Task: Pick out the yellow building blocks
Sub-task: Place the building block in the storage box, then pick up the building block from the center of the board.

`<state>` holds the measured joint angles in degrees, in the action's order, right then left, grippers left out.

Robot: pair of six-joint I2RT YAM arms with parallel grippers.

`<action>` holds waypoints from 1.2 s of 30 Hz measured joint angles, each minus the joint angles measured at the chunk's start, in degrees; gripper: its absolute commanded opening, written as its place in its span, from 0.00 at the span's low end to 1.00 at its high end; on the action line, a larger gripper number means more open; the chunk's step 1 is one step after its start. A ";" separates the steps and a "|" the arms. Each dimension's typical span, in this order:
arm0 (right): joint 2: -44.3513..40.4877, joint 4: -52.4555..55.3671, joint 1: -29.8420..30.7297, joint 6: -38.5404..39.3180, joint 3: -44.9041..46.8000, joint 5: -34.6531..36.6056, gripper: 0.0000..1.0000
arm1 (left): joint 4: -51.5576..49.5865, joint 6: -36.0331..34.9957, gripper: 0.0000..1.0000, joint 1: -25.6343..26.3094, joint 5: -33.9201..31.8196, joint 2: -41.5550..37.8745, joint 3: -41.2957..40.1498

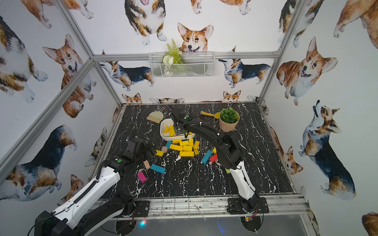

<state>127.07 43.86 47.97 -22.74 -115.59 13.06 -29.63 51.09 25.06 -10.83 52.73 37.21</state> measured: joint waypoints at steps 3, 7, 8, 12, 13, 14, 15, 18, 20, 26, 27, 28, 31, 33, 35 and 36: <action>5.70 1.27 -0.37 0.11 -7.13 -1.14 0.49 | -0.74 0.33 0.88 0.00 -0.07 -1.11 -0.70; 10.67 3.02 -0.48 0.02 -13.03 -2.82 0.51 | -1.38 0.57 0.87 0.00 -0.39 -1.84 -1.22; 11.85 3.30 -0.50 -0.15 -14.36 -3.19 0.53 | -1.64 0.61 0.87 0.00 -0.39 -1.86 -1.25; 14.64 4.24 -0.72 -1.20 -16.72 -4.55 0.62 | -1.68 0.70 0.87 0.00 -0.37 -1.73 -1.25; 14.95 4.37 -0.72 -1.27 -16.79 -4.94 0.68 | -1.70 0.72 0.87 0.00 -0.37 -1.64 -1.25; 15.10 4.52 -0.72 -1.42 -16.79 -5.68 0.71 | -1.73 0.72 0.86 0.00 -0.37 -1.57 -1.25; 15.17 4.74 -0.72 -1.62 -16.79 -6.01 0.75 | -1.75 0.76 0.86 0.00 -0.37 -1.44 -1.22; 14.88 4.92 -0.72 -1.60 -16.87 -7.26 0.79 | -1.75 1.18 0.86 0.00 0.04 -0.61 -0.66; 14.10 5.31 -0.72 -1.55 -16.85 -7.28 0.80 | -1.57 1.46 0.86 0.00 0.46 0.52 0.33; 2.60 4.96 -0.74 -0.90 -11.13 -8.35 0.80 | -1.57 2.16 0.84 0.00 1.38 7.85 4.48; -0.81 3.89 -0.74 -0.48 -8.20 -8.48 0.80 | -1.57 2.38 0.84 0.00 1.51 8.83 4.96; -4.52 2.51 -0.74 0.11 -4.46 -8.50 0.79 | -1.88 2.69 0.83 -0.02 1.57 10.67 6.05; -16.57 -3.32 -0.70 0.15 10.40 -8.92 0.78 | -2.45 3.72 0.78 0.00 2.14 17.16 9.70; -23.10 -6.58 -0.57 0.09 19.85 -9.18 0.77 | -3.28 4.35 0.73 -0.02 2.16 20.20 11.50; -29.35 -8.85 -0.39 -0.39 28.59 -8.90 0.77 | -3.41 5.16 0.70 -0.02 2.03 23.12 13.51; -33.31 -9.99 -0.33 -1.38 34.07 -8.52 0.76 | -3.28 5.79 0.69 -0.02 1.68 24.79 14.43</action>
<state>93.76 33.87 47.64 -24.12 -81.52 4.54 -32.91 56.88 25.04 -9.15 77.52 51.64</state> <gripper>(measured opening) 0.765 0.714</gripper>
